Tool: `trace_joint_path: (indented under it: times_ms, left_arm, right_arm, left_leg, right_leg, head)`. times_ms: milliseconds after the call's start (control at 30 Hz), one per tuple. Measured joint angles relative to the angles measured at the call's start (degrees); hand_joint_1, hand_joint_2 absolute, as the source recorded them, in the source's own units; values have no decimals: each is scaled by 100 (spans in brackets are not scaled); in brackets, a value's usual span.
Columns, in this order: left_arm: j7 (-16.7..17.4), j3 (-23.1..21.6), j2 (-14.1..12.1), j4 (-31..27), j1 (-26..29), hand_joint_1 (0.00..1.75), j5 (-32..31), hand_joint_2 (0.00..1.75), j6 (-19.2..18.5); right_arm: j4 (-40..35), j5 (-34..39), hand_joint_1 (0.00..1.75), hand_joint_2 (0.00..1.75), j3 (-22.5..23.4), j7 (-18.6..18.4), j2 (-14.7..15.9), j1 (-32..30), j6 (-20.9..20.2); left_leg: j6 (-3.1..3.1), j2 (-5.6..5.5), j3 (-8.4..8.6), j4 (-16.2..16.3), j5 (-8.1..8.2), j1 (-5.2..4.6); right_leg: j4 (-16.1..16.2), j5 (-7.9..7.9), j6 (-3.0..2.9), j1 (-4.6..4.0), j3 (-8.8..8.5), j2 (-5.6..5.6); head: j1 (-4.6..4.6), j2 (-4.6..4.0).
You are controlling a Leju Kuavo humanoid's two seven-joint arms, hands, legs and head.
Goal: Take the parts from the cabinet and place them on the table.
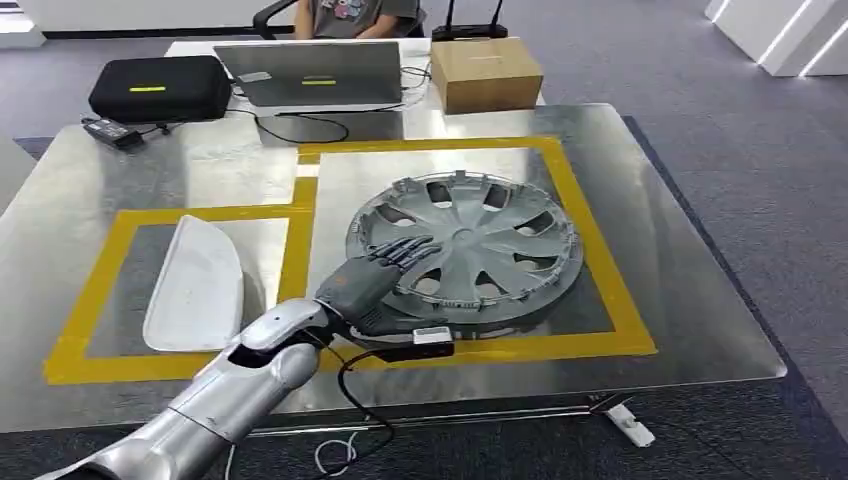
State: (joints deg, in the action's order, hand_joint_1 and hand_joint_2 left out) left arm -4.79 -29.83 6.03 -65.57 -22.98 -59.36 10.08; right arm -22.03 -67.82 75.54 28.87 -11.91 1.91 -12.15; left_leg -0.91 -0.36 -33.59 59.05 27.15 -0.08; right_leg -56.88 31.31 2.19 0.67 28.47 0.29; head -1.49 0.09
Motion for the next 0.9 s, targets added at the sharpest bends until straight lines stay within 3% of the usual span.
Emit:
trace_joint_path:
  times_ms: [133, 200, 333, 700, 900]
  left_arm:
    - [-104, -5, -24, -100, 44, 0, 202, 0, -11]
    - [-419, 30, -37, -270, 171, 0, 770, 0, -11]
    - [-687, 83, -90, -636, 420, 0, 1404, 0, -24]
    - [-2131, 857, -387, -2305, 1877, 0, 3706, 0, 212]
    - [-2478, 1191, -470, -2714, 2388, 0, 4086, 0, 341]
  right_arm:
    - [-31, 13, 0, 0, 0, 0, -15, -1, -9]
    - [-46, 50, 0, 0, 6, 0, -26, -4, -24]
    - [-120, 79, 0, 0, 20, -4, -70, -18, -70]
    - [-808, -152, 0, 0, 144, -273, -456, -171, -326]
    - [-953, -356, 0, 0, 142, -446, -599, -228, -304]
  left_leg:
    - [0, 0, 0, 0, 0, 0]
    - [0, 1, 0, 0, 0, 0]
    - [1, 1, 0, 0, 1, 0]
    - [4, 2, 1, 0, 18, -8]
    - [-33, 1, 3, 6, 46, -54]
  right_leg:
    - [0, 0, 0, 0, -1, 0]
    - [0, 0, 0, 0, 1, 4]
    - [0, 1, 0, -1, -1, 4]
    - [5, 10, 0, 5, 5, 5]
    - [7, 24, 21, 49, 36, 1]
  head:
    - [2, 0]
    - [0, 0]
    - [2, 0]
    - [0, 0]
    - [2, 0]
